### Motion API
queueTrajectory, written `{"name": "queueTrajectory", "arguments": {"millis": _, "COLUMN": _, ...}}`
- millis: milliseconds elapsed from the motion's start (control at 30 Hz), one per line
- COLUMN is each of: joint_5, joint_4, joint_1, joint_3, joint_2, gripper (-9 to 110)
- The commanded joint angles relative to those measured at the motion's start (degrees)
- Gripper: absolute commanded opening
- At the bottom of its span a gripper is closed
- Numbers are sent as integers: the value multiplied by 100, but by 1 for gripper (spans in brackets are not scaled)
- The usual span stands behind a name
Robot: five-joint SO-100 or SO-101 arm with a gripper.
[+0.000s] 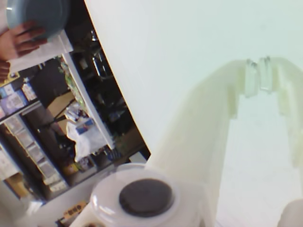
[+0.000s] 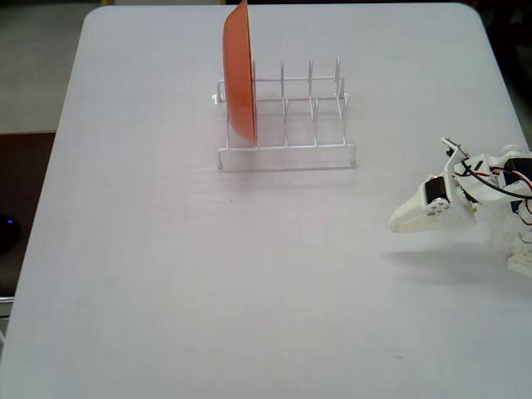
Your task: Could you take three plates?
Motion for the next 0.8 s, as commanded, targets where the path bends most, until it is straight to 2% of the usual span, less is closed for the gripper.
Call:
{"name": "queueTrajectory", "arguments": {"millis": 0, "joint_5": 0, "joint_4": 9, "joint_1": -18, "joint_3": -18, "joint_2": 132, "gripper": 0}}
{"name": "queueTrajectory", "arguments": {"millis": 767, "joint_5": 18, "joint_4": -44, "joint_1": -44, "joint_3": -18, "joint_2": 132, "gripper": -1}}
